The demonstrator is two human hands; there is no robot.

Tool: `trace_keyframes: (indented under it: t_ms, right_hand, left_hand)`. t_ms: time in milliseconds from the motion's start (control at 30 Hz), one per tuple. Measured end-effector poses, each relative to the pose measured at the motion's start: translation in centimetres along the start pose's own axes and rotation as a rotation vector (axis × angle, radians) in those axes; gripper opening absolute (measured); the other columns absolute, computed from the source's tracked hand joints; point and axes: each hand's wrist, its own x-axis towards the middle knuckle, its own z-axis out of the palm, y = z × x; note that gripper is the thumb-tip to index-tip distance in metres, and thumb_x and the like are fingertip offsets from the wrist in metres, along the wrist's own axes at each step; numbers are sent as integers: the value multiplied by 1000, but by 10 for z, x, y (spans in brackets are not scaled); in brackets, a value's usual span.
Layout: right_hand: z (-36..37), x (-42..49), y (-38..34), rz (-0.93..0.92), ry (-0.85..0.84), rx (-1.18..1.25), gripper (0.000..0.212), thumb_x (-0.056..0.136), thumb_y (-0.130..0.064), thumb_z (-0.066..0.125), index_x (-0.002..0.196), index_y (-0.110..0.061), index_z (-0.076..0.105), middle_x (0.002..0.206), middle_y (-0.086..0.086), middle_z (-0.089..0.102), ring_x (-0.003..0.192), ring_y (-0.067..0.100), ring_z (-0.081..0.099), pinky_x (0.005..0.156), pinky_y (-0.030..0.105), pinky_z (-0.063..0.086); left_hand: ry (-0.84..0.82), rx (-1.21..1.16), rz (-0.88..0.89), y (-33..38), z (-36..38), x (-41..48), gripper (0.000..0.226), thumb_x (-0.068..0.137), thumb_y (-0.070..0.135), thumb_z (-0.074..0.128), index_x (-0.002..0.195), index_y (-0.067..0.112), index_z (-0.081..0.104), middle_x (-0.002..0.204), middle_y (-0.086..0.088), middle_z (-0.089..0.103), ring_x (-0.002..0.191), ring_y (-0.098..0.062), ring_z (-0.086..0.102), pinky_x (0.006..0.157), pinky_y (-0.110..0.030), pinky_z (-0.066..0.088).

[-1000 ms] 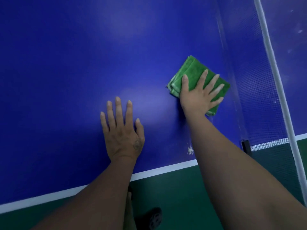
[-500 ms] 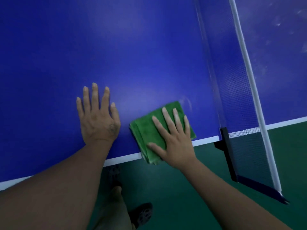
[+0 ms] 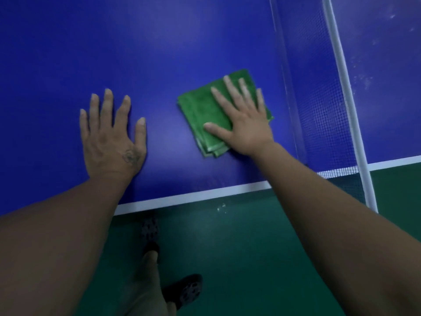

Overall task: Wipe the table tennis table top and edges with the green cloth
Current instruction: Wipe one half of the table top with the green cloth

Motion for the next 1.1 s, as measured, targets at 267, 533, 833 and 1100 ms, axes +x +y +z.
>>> trace_keyframes:
  t_ms: [267, 533, 833, 1100]
  right_hand:
    - [19, -147, -29, 579, 62, 70, 90, 99, -89, 27, 173, -39, 17, 183, -6, -4, 169, 25, -6, 134, 64, 3]
    - [14, -126, -10, 512, 29, 38, 90, 99, -87, 26, 173, -37, 18, 183, -2, -2, 169, 29, -4, 133, 65, 2]
    - [27, -31, -101, 462, 111, 13, 87, 102, -84, 24, 174, -36, 16, 183, 6, 0, 168, 38, -1, 131, 69, 1]
    - [22, -167, -25, 34, -13, -56, 88, 99, -85, 41, 172, -38, 24, 183, -1, 11, 169, 32, 8, 128, 72, 17]
  left_hand:
    - [-30, 21, -13, 3, -6, -1, 66, 114, 58, 25, 169, 23, 32, 181, -7, 15, 168, -27, 4, 136, -53, 3]
    - [-6, 35, -8, 0, -2, 1, 63, 114, 53, 32, 169, 22, 33, 180, -8, 16, 168, -27, 6, 136, -53, 5]
    - [41, 35, 17, -2, 1, 2, 56, 115, 38, 36, 168, 21, 35, 179, -9, 21, 168, -31, 11, 136, -54, 10]
    - [25, 33, 12, -3, 0, 1, 57, 115, 38, 34, 169, 22, 31, 180, -8, 18, 168, -30, 8, 136, -54, 8]
